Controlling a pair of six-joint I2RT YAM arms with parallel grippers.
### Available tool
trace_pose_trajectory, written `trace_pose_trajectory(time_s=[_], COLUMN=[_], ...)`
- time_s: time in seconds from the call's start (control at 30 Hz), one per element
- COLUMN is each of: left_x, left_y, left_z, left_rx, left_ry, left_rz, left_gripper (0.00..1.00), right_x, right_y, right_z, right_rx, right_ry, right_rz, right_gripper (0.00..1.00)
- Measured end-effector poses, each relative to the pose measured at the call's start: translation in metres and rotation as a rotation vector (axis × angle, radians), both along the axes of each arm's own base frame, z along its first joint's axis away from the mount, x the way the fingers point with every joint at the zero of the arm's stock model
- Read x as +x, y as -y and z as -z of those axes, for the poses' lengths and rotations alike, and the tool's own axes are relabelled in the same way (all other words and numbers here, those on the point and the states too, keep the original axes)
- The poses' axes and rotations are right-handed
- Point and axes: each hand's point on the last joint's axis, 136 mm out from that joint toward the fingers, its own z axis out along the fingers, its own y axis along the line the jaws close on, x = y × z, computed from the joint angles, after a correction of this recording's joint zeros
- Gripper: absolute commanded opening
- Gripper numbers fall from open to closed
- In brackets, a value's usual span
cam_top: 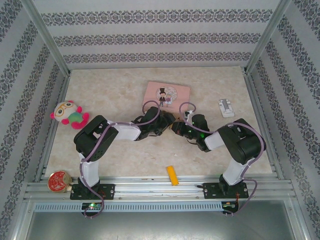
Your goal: Unlock the padlock with the key
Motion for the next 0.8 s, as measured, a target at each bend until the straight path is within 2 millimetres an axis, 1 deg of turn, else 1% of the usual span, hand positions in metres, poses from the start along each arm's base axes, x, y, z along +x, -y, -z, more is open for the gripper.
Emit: trace_pose_trajectory(time_s=[0.07, 0.2, 0.43, 0.57, 0.7, 0.8], left_x=[-0.005, -0.01, -0.014, -0.011, -0.005, 0.005], left_y=[0.002, -0.004, -0.019, -0.024, -0.03, -0.037], left_z=[-0.004, -0.009, -0.011, -0.017, -0.033, -0.044], left_rx=[-0.011, -0.018, -0.035, -0.043, -0.068, -0.096], left_ry=[0.019, 0.063, 0.152, 0.235, 0.346, 0.406], left_rz=[0.013, 0.016, -0.01, -0.017, -0.022, -0.047], left_gripper=[0.83, 0.85, 0.82, 0.77, 0.74, 0.71], right_x=[0.0, 0.001, 0.003, 0.004, 0.006, 0.007], right_y=[-0.001, -0.001, -0.001, -0.002, 0.0, 0.0], right_z=[-0.001, -0.003, -0.005, -0.007, -0.01, -0.011], right_rx=[0.01, 0.027, 0.05, 0.067, 0.085, 0.096], right_ry=[-0.001, -0.008, -0.019, -0.028, -0.037, -0.044], right_rz=[0.002, 0.012, 0.027, 0.036, 0.051, 0.062], right_gripper=[0.06, 0.07, 0.08, 0.08, 0.09, 0.09])
